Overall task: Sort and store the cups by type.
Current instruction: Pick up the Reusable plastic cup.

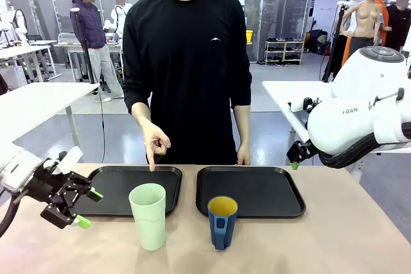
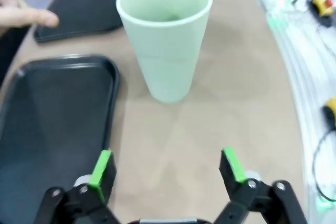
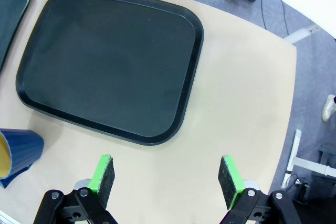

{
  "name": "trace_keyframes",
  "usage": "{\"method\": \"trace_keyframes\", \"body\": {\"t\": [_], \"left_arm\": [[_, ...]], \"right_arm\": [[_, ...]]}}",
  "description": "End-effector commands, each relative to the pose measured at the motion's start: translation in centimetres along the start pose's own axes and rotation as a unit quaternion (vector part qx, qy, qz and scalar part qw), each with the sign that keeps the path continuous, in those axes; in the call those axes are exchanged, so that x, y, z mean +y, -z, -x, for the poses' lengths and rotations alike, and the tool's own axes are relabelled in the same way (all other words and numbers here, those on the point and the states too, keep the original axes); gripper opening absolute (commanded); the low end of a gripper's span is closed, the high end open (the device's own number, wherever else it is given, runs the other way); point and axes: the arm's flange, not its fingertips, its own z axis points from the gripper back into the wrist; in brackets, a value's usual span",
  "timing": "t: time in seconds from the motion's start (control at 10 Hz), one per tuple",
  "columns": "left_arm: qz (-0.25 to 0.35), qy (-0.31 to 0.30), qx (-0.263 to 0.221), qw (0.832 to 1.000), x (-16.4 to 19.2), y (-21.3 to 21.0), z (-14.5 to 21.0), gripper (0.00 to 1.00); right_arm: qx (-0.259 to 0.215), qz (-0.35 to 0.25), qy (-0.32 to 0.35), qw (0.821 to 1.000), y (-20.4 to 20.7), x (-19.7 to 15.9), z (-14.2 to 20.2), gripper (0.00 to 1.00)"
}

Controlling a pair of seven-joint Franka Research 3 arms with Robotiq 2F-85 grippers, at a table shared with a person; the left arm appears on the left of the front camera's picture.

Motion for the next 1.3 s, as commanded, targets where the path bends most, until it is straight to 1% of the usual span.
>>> {"method": "trace_keyframes", "body": {"t": [0.0, 0.1, 0.2, 0.3, 0.4, 0.5, 0.6, 0.7, 1.2], "left_arm": [[0.018, 0.03, -0.115, 0.993, 0.7, 0.7, 2.1, 1.0], [0.026, 0.028, -0.147, 0.988, 0.7, 0.9, 2.2, 1.0], [0.036, 0.033, -0.167, 0.985, 0.4, 1.0, 2.0, 1.0], [0.051, 0.015, -0.217, 0.975, 0.2, 1.0, 2.1, 1.0], [0.055, 0.011, -0.228, 0.972, -0.1, 1.0, 2.3, 1.0], [0.049, 0.007, -0.222, 0.974, -0.1, 1.0, 2.4, 1.0], [0.026, -0.011, -0.195, 0.98, 0.1, 0.8, 2.5, 1.0], [0.057, 0.01, -0.216, 0.975, -0.9, 1.1, 2.2, 1.0], [0.058, 0.007, -0.212, 0.975, -0.9, 1.3, 2.3, 1.0]], "right_arm": [[0.0, 0.0, 0.001, 1.0, 0.0, -0.1, 0.1, 1.0], [0.0, 0.0, 0.001, 1.0, 0.0, -0.1, 0.1, 1.0], [0.0, 0.0, 0.001, 1.0, 0.0, -0.1, 0.1, 1.0], [0.0, 0.0, 0.001, 1.0, 0.0, -0.1, 0.1, 1.0], [0.0, 0.0, 0.001, 1.0, 0.0, -0.1, 0.1, 1.0], [0.0, 0.0, 0.001, 1.0, 0.0, -0.1, 0.1, 1.0], [0.0, 0.0, 0.001, 1.0, 0.0, -0.1, 0.1, 1.0], [0.0, 0.0, 0.001, 1.0, 0.0, -0.1, 0.1, 1.0], [0.0, 0.0, 0.001, 1.0, 0.0, -0.1, 0.1, 1.0]]}}
